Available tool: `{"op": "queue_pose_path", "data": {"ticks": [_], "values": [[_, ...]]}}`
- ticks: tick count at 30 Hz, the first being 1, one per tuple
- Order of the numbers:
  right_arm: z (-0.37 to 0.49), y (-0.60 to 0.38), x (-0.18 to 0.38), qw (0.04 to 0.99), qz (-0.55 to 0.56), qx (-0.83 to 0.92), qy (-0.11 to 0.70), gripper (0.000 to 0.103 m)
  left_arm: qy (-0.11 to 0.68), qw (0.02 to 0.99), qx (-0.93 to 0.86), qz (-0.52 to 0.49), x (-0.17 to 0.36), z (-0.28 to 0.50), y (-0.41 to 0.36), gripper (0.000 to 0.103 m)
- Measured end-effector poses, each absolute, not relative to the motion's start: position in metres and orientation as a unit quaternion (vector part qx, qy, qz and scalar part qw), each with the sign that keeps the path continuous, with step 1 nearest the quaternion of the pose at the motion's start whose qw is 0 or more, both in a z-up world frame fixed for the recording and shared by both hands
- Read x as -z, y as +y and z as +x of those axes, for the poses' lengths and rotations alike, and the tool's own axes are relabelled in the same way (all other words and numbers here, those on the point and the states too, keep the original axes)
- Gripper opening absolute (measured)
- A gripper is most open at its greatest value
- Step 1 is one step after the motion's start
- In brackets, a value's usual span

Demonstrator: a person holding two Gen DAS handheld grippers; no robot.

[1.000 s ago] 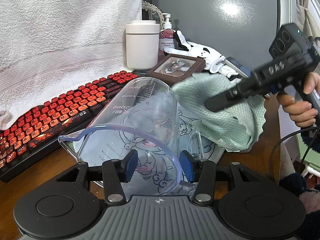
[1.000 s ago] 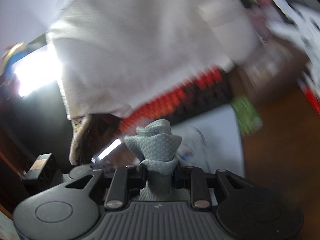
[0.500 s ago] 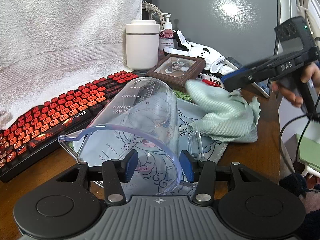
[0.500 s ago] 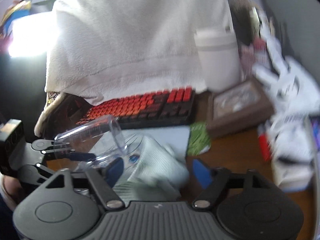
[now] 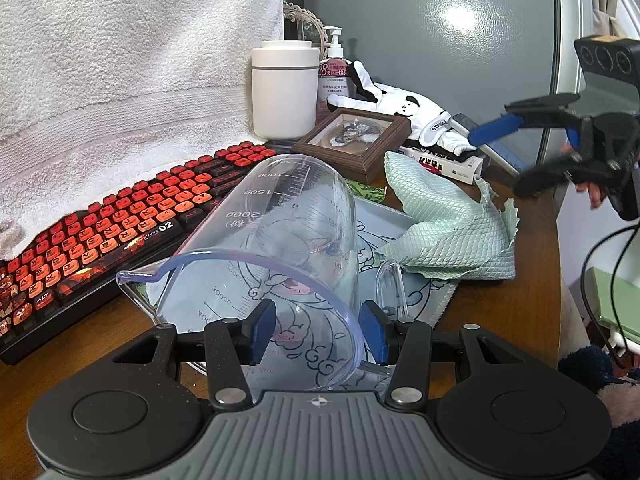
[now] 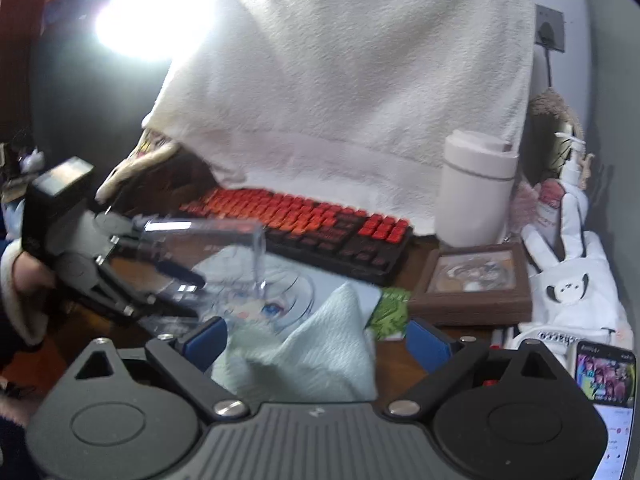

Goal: Clean container
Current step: 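Regrasp the green cloth from the mat with the right tool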

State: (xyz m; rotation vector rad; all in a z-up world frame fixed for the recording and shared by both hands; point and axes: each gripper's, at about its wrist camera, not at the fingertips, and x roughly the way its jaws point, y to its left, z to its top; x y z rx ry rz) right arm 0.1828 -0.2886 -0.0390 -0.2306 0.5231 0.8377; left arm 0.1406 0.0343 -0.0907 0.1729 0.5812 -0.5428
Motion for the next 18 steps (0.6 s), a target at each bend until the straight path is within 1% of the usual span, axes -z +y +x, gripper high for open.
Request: {"op": "queue_pose_path", "data": {"ticks": [1,5,12,15,17,18], "values": [[0.182,-0.288,0.042,0.872,-0.108,-0.403,0.256,0.103,0.283,0.918,0.264,0.084,0.091,0.141,0.034,0.047],[0.175,-0.285,0.053,0.867,-0.089,-0.415,0.261,0.103,0.283,0.918,0.264,0.084,0.091,0.141,0.035,0.047],[0.170,-0.259,0.084,0.866,-0.164,-0.405,0.245,0.103,0.282,0.918,0.264,0.085,0.091,0.142,0.035,0.047],[0.182,-0.256,0.093,0.861,-0.154,-0.407,0.264,0.100,0.282,0.918,0.264,0.085,0.091,0.142,0.035,0.047],[0.191,-0.256,0.097,0.858,-0.141,-0.410,0.276,0.095,0.282,0.918,0.264,0.085,0.091,0.142,0.035,0.047],[0.193,-0.257,0.098,0.856,-0.133,-0.414,0.280,0.095,0.282,0.918,0.264,0.085,0.091,0.142,0.035,0.047]]}}
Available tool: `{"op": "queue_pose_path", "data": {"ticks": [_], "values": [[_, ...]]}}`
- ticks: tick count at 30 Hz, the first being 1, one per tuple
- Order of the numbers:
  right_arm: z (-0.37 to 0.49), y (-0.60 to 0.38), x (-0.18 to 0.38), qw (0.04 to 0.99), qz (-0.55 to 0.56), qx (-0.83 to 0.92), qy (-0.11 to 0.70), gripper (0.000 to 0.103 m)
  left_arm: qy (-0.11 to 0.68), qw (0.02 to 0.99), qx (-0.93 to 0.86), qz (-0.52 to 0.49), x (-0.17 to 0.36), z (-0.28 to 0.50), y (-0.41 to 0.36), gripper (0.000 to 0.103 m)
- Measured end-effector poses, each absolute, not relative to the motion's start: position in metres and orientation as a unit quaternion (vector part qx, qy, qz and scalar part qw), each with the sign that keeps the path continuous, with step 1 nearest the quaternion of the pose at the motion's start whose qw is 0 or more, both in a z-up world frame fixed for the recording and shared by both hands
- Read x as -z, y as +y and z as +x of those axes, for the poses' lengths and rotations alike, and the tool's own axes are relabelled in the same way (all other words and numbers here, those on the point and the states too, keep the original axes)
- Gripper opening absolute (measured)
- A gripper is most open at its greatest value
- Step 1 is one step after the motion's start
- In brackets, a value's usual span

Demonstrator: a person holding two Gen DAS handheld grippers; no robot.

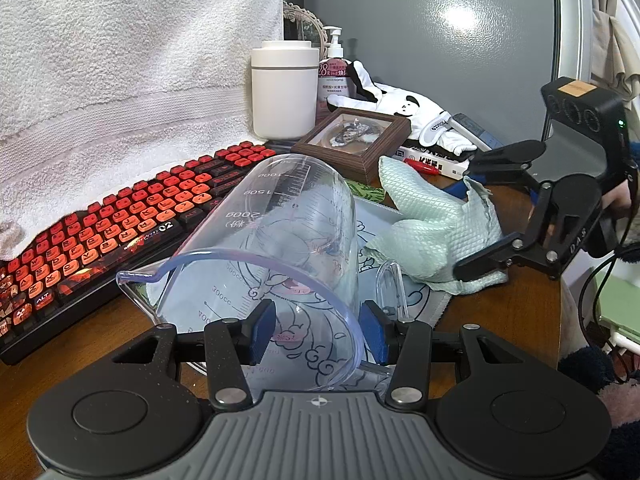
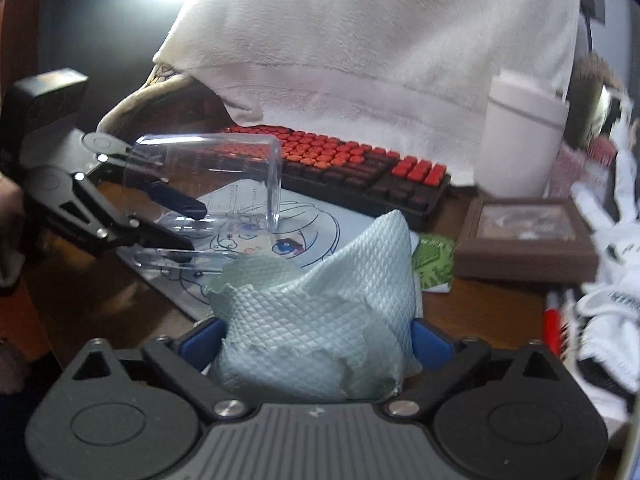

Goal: Clean container
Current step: 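Regrasp the green cloth from the mat with the right tool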

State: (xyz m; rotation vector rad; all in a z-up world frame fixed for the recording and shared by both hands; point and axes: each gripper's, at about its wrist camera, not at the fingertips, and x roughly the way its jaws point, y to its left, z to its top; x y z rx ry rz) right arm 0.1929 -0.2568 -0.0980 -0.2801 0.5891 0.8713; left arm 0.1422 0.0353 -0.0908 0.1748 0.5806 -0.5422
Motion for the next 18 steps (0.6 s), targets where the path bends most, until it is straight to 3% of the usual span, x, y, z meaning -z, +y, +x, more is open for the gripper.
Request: {"op": "queue_pose_path", "data": {"ticks": [3,11,18], "values": [[0.196,-0.259,0.098,0.853,-0.119,-0.421,0.285,0.083,0.283,0.918,0.264,0.085,0.091,0.142,0.035,0.047],[0.192,-0.268,0.091,0.867,-0.109,-0.412,0.259,0.036,0.283,0.918,0.264,0.085,0.091,0.143,0.036,0.047],[0.188,-0.283,0.069,0.893,-0.015,-0.404,0.198,0.030,0.283,0.918,0.263,0.085,0.091,0.143,0.036,0.047]]}}
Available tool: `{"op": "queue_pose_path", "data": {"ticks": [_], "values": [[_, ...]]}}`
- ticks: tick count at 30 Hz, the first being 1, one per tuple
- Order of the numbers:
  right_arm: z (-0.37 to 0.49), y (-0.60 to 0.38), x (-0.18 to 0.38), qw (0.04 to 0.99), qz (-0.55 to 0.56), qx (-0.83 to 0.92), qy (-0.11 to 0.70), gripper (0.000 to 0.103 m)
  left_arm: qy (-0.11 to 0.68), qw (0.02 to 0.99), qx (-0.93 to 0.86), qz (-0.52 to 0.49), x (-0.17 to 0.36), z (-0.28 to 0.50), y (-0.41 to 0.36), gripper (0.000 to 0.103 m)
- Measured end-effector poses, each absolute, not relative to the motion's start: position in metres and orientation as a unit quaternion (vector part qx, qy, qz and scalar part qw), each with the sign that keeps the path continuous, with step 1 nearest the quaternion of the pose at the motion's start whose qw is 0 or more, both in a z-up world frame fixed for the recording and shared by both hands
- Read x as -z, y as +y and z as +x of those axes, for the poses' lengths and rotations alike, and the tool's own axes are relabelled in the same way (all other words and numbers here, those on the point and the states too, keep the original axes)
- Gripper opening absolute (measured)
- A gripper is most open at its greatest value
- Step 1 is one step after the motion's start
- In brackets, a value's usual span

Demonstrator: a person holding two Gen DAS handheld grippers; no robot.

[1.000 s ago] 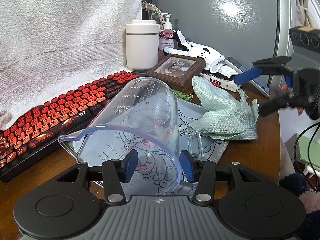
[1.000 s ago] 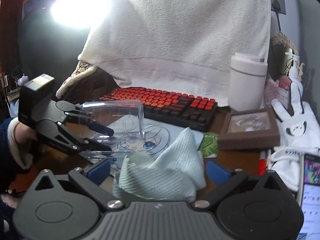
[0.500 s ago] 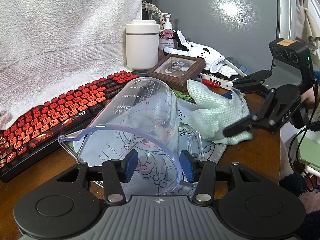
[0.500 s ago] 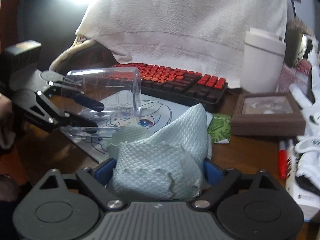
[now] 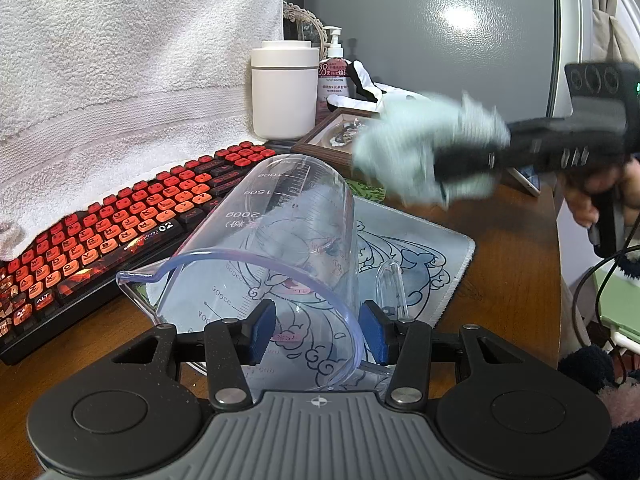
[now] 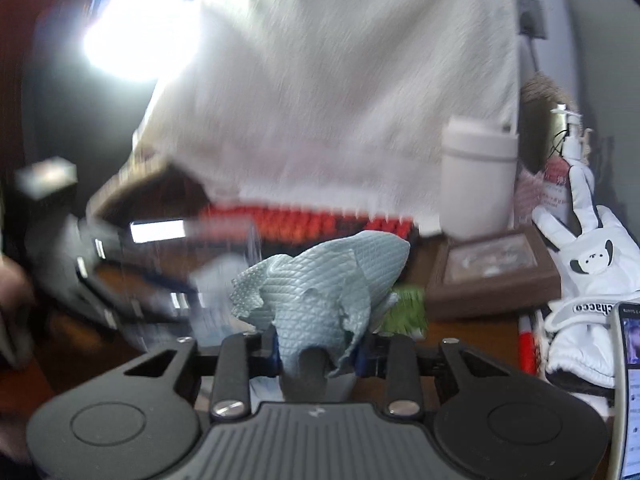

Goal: Clean container
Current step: 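Regrasp the green cloth from the mat with the right tool, then bring the cloth over the jug's rim with the right tool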

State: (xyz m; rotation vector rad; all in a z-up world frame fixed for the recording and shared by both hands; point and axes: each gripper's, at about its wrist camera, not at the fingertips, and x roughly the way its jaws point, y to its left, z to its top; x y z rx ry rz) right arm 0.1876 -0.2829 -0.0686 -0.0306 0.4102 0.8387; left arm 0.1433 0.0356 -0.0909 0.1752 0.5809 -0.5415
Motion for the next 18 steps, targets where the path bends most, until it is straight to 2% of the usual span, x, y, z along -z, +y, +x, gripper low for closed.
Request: {"op": "queue_pose_path", "data": {"ticks": [4,18], "values": [[0.188,-0.268,0.054,0.882,0.045,-0.439,0.167,0.030,0.282,0.919,0.263,0.086,0.091,0.143,0.036,0.047],[0.163,-0.155,0.056,0.848,-0.021,-0.512,0.134,0.031,0.283,0.918,0.264,0.084,0.091,0.144,0.035,0.047]]}}
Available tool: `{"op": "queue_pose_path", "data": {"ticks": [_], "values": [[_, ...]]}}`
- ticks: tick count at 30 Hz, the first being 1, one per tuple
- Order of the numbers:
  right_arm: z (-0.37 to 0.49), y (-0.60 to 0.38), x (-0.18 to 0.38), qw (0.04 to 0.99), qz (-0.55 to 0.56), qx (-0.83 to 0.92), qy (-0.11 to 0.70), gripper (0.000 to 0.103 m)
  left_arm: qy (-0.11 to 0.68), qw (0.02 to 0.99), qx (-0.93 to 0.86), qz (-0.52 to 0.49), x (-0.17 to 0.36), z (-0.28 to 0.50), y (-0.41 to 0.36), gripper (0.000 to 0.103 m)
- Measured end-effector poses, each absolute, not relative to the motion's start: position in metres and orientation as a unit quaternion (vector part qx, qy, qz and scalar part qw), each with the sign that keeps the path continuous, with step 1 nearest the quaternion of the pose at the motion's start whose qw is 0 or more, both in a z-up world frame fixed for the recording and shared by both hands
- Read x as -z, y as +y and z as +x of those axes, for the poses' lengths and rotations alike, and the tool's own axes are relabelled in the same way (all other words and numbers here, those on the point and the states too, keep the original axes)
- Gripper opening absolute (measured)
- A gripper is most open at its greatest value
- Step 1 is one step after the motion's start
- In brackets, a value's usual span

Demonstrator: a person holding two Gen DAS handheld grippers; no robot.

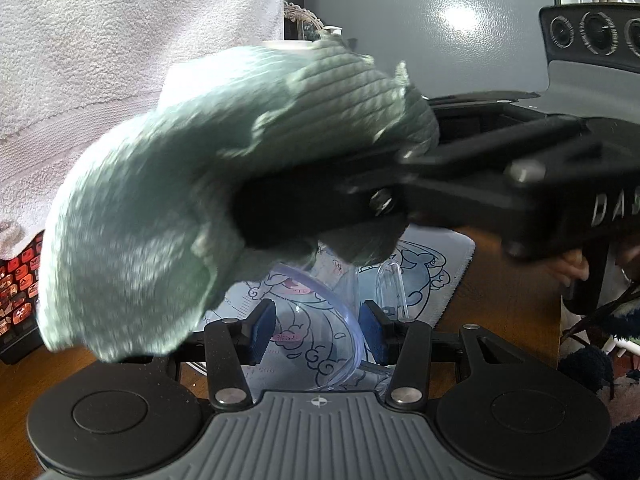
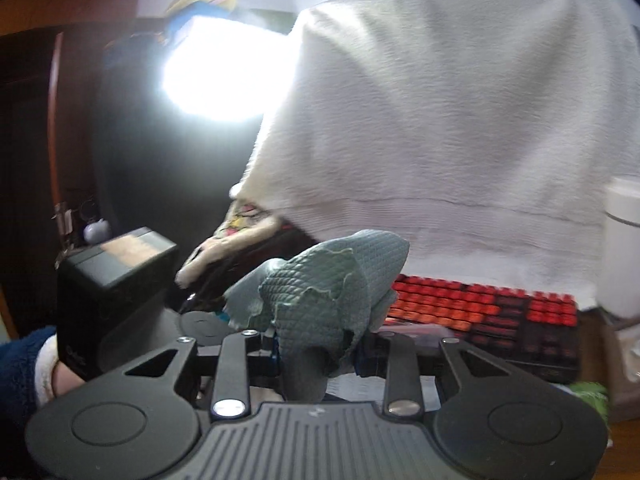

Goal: Clean container
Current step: 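Bring the cloth over the jug's rim with the right tool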

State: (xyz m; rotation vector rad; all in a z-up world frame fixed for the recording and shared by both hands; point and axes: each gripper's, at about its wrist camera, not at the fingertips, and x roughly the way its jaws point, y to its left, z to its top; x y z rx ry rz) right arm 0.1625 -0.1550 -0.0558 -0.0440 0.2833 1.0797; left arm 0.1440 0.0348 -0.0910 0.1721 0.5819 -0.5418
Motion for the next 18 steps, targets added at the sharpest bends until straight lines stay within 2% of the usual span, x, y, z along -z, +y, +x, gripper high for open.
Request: {"op": "queue_pose_path", "data": {"ticks": [6,12,18], "values": [[0.169,-0.157,0.055,0.863,-0.037,-0.486,0.135,0.031,0.283,0.919,0.263,0.086,0.091,0.143,0.033,0.047],[0.192,-0.191,0.060,0.882,0.014,-0.444,0.160,0.031,0.282,0.919,0.263,0.086,0.091,0.143,0.032,0.047],[0.184,-0.192,0.055,0.856,0.011,-0.493,0.157,0.033,0.283,0.919,0.263,0.086,0.091,0.143,0.034,0.047]]}}
